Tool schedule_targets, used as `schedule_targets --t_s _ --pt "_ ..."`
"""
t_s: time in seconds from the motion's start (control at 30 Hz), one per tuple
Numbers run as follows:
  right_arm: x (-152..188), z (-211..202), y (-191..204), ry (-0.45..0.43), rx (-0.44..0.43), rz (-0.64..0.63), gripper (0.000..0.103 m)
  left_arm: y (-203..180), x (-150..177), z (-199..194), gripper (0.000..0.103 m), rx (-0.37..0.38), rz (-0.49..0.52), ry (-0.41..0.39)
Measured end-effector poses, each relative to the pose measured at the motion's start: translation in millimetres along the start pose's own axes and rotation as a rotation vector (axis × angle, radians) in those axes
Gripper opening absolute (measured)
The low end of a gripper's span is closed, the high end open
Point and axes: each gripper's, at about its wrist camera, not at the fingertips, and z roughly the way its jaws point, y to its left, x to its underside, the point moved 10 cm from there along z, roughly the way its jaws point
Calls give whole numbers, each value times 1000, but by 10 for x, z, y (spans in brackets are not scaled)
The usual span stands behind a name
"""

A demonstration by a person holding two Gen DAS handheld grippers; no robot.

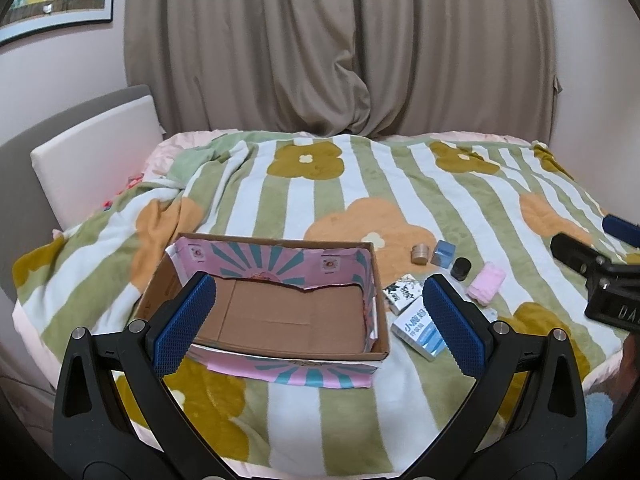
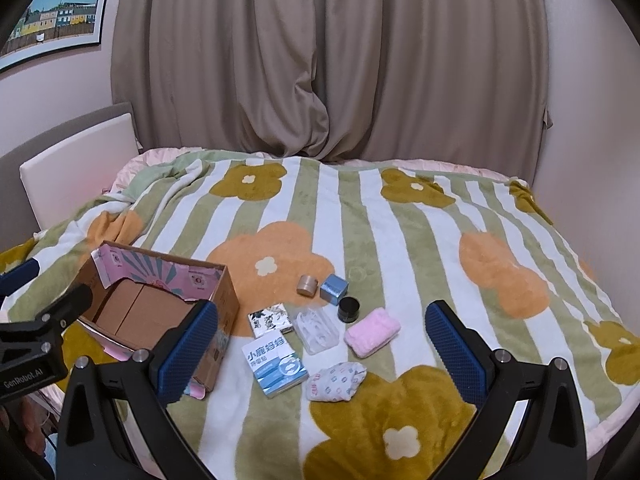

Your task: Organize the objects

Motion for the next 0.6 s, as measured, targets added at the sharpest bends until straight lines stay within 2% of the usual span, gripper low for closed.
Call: schedule_targets --t_s 0.23,0.4,0.6 --pt "-119 -64 -284 -11 -8 -47 103 -341 52 -13 103 44 18 25" --pt "-156 -21 -527 0 -25 -87 103 -719 152 61 103 91 27 68" --pt "-122 117 -788 25 -41 -143 103 -1150 347 214 103 114 36 139"
